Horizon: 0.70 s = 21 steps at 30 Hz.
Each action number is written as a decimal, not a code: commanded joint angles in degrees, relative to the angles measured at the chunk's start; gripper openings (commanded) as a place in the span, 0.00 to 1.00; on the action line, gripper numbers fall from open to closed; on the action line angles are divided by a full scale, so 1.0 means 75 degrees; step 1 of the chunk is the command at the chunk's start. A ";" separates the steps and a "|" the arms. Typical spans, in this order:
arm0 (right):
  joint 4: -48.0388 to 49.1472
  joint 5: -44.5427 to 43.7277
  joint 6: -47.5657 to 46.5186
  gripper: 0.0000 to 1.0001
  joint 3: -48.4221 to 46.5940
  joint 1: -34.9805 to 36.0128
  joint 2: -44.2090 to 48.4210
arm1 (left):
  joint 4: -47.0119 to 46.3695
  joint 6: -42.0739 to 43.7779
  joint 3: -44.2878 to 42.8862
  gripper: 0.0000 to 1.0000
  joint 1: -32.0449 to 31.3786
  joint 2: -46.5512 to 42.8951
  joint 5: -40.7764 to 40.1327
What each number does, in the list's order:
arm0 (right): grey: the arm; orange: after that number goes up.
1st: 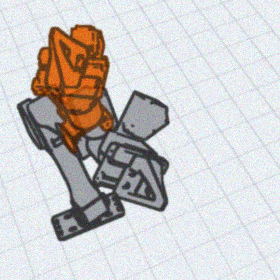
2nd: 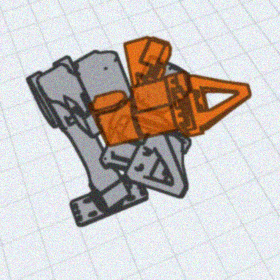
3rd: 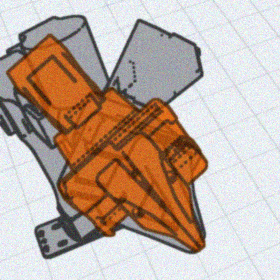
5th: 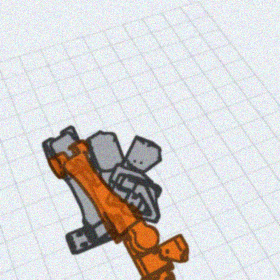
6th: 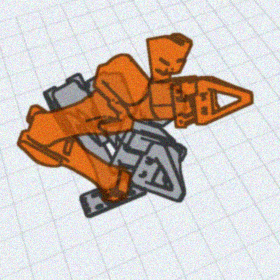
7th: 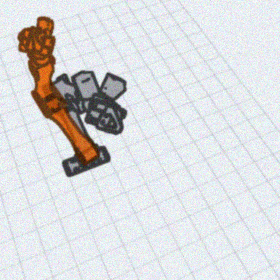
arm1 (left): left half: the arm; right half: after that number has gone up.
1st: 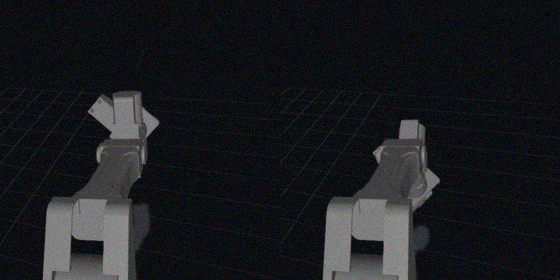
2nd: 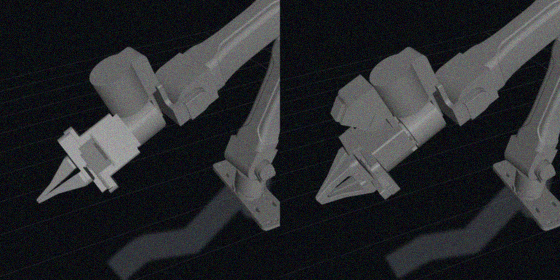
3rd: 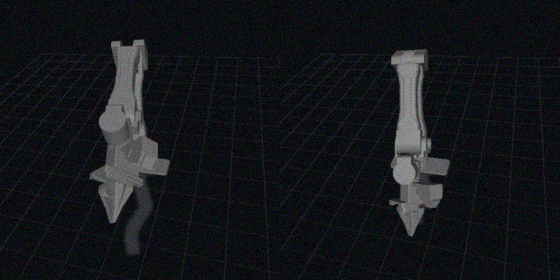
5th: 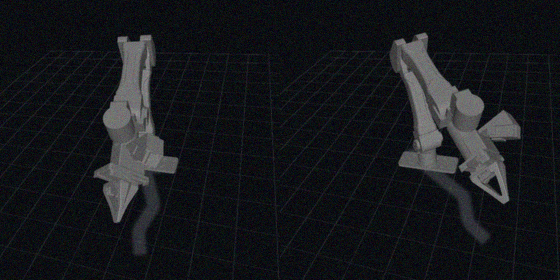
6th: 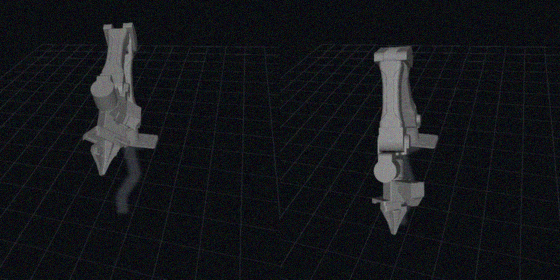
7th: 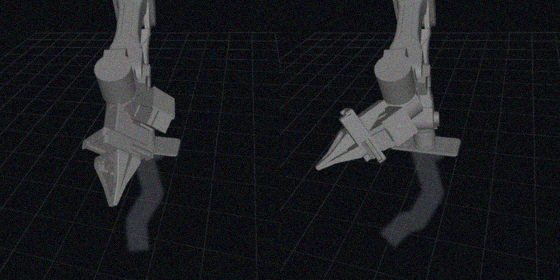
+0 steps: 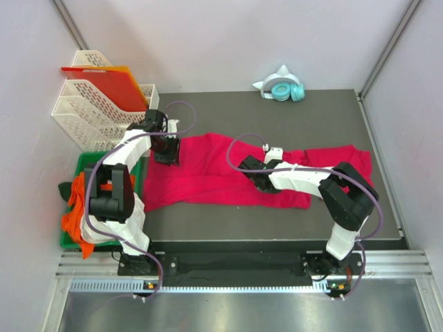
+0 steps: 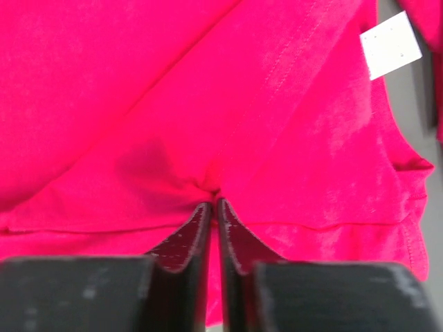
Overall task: Fold and stack the t-shirts
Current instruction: Fold the flattened tshirt in 1/3 of the way
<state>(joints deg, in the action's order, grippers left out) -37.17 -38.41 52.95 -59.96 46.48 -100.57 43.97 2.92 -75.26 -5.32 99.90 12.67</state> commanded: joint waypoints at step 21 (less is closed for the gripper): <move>-0.0330 -0.1066 -0.1188 0.00 -0.2527 -0.0314 -0.1013 | -0.0167 -0.0131 0.0309 0.46 0.0018 -0.0183 0.0139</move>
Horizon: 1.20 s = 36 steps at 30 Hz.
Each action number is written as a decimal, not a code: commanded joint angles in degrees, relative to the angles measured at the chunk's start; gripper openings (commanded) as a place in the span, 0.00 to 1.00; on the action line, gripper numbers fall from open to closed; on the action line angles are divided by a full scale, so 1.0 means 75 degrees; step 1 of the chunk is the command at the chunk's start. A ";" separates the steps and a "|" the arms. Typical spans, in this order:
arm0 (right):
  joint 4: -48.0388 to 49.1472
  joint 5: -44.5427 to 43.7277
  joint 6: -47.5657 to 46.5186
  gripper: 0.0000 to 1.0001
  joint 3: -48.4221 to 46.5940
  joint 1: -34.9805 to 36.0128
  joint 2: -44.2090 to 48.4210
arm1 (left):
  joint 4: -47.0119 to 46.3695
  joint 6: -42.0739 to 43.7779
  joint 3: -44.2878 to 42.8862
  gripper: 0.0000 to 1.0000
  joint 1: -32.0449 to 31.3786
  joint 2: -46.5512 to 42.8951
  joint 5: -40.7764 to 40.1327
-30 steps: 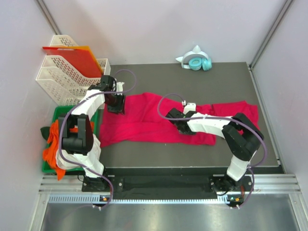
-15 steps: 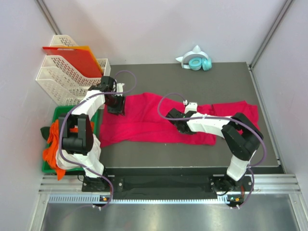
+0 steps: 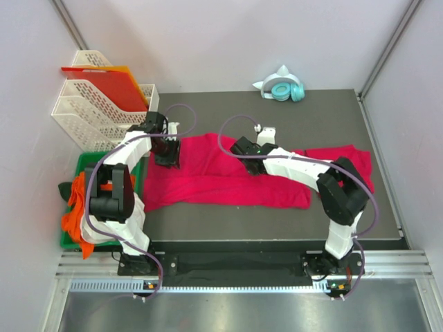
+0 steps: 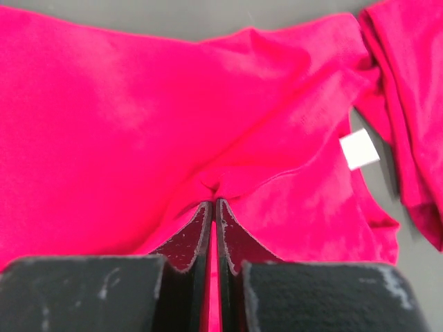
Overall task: Fold and stack the t-shirts
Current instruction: Fold the flattened tshirt in 1/3 of the way
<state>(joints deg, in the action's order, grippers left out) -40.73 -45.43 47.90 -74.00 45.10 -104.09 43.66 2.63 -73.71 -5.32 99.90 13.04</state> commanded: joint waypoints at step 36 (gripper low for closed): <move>0.1059 0.0734 -0.1008 0.72 -0.1561 -0.1265 -0.0313 | -0.0453 0.0036 0.0149 0.52 0.0018 -0.0206 0.0371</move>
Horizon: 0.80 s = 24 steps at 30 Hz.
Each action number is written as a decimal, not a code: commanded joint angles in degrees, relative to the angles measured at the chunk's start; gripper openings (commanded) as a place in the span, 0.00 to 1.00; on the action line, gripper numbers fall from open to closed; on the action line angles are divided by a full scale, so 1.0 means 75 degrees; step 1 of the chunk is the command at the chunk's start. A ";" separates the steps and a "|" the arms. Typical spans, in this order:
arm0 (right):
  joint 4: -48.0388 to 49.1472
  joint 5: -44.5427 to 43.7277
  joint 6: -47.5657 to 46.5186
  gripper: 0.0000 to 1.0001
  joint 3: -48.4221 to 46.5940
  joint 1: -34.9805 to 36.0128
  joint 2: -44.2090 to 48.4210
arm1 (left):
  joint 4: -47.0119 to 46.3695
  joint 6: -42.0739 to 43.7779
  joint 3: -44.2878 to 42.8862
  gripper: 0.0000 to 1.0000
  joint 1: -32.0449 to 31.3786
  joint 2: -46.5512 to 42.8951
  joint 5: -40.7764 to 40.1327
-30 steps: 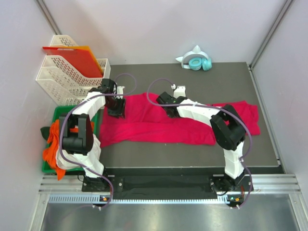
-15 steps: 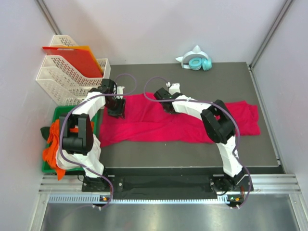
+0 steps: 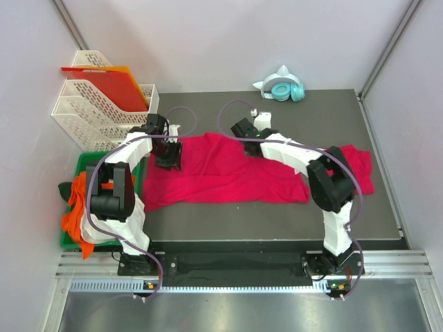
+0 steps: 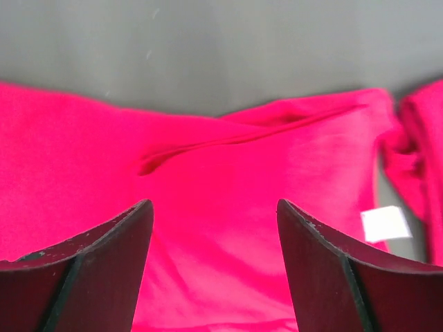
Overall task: Fold and stack the t-shirts
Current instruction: Fold the flattened tshirt in 1/3 of the way
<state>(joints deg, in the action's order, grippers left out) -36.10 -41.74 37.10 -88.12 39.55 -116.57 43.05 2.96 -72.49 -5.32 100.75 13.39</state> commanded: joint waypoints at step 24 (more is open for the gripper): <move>0.0360 0.2412 0.0186 0.68 -0.0369 -0.2695 -0.0160 | -0.0197 -0.0301 -0.0882 0.48 0.0030 0.0875 -0.0050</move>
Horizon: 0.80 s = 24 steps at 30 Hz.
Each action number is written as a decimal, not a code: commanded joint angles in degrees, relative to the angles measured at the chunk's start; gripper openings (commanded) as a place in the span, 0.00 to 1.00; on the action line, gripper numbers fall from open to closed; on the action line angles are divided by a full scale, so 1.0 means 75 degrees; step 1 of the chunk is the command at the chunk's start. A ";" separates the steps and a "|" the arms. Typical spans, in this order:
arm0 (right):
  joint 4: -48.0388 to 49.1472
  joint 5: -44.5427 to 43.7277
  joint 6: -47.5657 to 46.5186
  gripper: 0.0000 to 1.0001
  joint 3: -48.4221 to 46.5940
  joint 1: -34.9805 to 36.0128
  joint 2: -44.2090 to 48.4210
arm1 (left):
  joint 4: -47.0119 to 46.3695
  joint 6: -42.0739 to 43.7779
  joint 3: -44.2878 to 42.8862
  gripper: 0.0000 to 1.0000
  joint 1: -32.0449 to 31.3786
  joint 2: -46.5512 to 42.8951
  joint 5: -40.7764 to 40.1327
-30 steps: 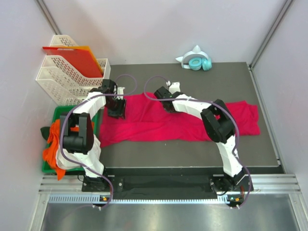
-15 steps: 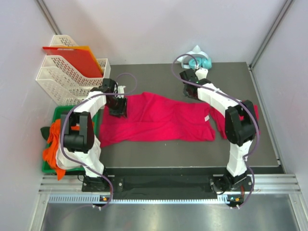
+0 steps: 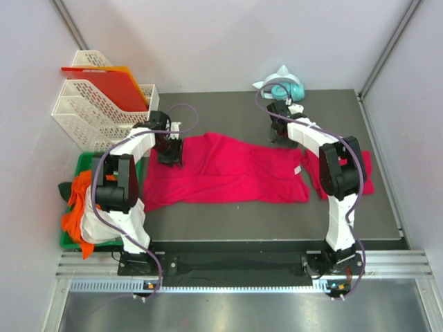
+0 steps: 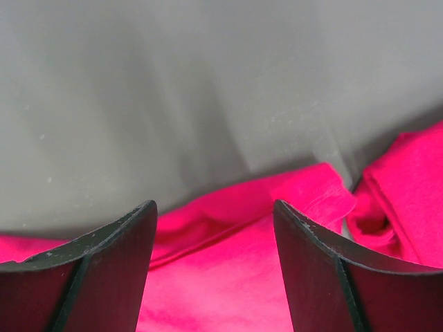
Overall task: Fold and stack the t-shirts
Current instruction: Fold the flattened tshirt in 1/3 of the way
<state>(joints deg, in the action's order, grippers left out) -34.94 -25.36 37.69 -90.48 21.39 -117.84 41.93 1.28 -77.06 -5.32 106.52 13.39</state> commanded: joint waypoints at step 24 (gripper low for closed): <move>0.0239 0.0933 0.0014 0.00 0.0636 -0.0320 -0.0238 | -0.0001 -0.0147 -0.0179 0.48 0.0030 0.0059 -0.0004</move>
<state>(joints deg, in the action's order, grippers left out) -35.14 -20.47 37.26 -88.88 19.05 -120.09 42.00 0.36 -77.58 -5.32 108.27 13.04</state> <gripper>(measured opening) 0.027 0.479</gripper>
